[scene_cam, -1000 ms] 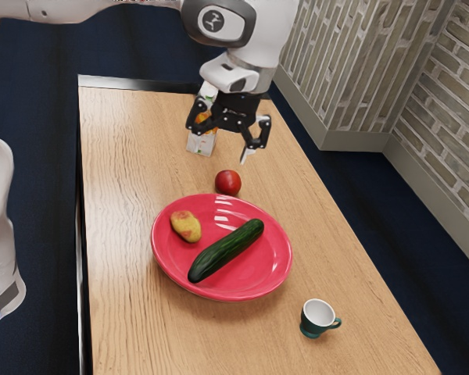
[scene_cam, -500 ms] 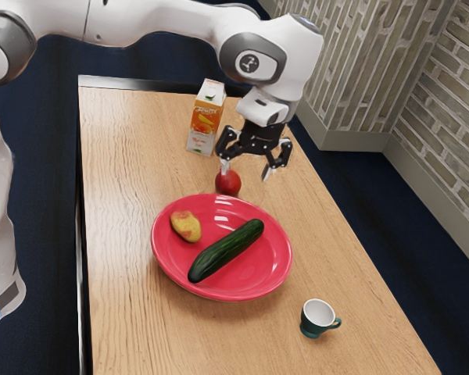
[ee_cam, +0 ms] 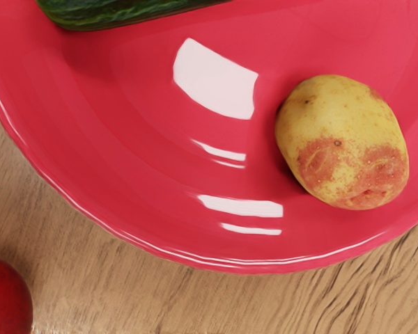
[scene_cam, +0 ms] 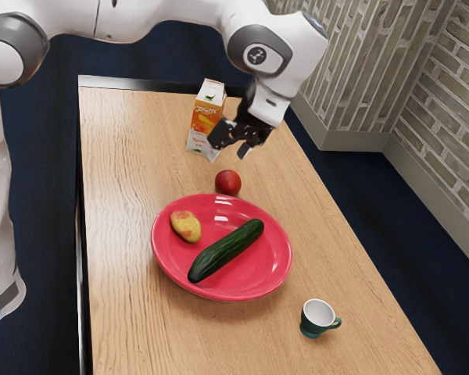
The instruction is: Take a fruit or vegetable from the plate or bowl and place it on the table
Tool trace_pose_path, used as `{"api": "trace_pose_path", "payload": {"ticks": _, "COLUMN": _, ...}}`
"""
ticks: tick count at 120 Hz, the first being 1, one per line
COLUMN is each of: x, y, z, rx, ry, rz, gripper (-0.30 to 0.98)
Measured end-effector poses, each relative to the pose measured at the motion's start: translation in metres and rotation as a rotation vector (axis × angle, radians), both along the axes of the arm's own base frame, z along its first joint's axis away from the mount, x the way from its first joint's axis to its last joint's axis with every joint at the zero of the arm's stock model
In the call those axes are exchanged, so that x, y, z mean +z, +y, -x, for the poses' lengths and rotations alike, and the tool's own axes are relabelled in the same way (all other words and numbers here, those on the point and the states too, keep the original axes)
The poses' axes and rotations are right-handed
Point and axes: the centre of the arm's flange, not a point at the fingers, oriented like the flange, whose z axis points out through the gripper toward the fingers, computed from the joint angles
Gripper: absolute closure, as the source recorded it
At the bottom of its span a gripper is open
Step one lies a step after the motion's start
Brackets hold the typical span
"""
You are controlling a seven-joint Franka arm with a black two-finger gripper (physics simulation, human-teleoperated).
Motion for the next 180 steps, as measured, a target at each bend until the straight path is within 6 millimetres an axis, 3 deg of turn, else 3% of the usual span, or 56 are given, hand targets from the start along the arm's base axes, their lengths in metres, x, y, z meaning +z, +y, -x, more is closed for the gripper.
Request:
{"api": "trace_pose_path", "payload": {"ticks": 22, "x": -0.019, "y": -0.006, "z": 0.002, "rx": 0.117, "ry": 0.057, "rz": -0.045, "gripper": 0.0}}
{"api": "trace_pose_path", "payload": {"ticks": 39, "x": -0.023, "y": -0.003, "z": 0.035, "rx": 0.212, "ry": 0.053, "rz": -0.087, "gripper": 0.0}}
{"api": "trace_pose_path", "payload": {"ticks": 54, "x": -0.028, "y": 0.012, "z": 0.038, "rx": 0.319, "ry": 0.046, "rz": -0.116, "gripper": 0.0}}
{"api": "trace_pose_path", "payload": {"ticks": 70, "x": 0.002, "y": 0.011, "z": 0.041, "rx": 0.373, "ry": -0.043, "rz": -0.158, "gripper": 0.0}}
{"api": "trace_pose_path", "payload": {"ticks": 80, "x": 0.035, "y": 0.0, "z": 0.067, "rx": 0.378, "ry": -0.125, "rz": -0.171, "gripper": 0.0}}
{"api": "trace_pose_path", "payload": {"ticks": 91, "x": 0.037, "y": -0.03, "z": 0.093, "rx": 0.322, "ry": -0.162, "rz": -0.185, "gripper": 0.0}}
{"api": "trace_pose_path", "payload": {"ticks": 98, "x": 0.038, "y": -0.027, "z": 0.116, "rx": 0.309, "ry": -0.197, "rz": -0.156, "gripper": 0.0}}
{"api": "trace_pose_path", "payload": {"ticks": 114, "x": 0.026, "y": -0.023, "z": 0.12, "rx": 0.303, "ry": -0.197, "rz": -0.128, "gripper": 0.0}}
{"api": "trace_pose_path", "payload": {"ticks": 126, "x": 0.012, "y": -0.041, "z": 0.123, "rx": 0.266, "ry": -0.178, "rz": -0.12, "gripper": 0.0}}
{"api": "trace_pose_path", "payload": {"ticks": 134, "x": 0.002, "y": -0.064, "z": 0.124, "rx": 0.228, "ry": -0.162, "rz": -0.108, "gripper": 0.0}}
{"api": "trace_pose_path", "payload": {"ticks": 147, "x": -0.03, "y": -0.093, "z": 0.112, "rx": 0.197, "ry": -0.109, "rz": -0.112, "gripper": 0.0}}
{"api": "trace_pose_path", "payload": {"ticks": 161, "x": -0.055, "y": -0.109, "z": 0.101, "rx": 0.187, "ry": -0.079, "rz": -0.122, "gripper": 0.0}}
{"api": "trace_pose_path", "payload": {"ticks": 180, "x": -0.072, "y": -0.115, "z": 0.091, "rx": 0.193, "ry": -0.073, "rz": -0.131, "gripper": 0.0}}
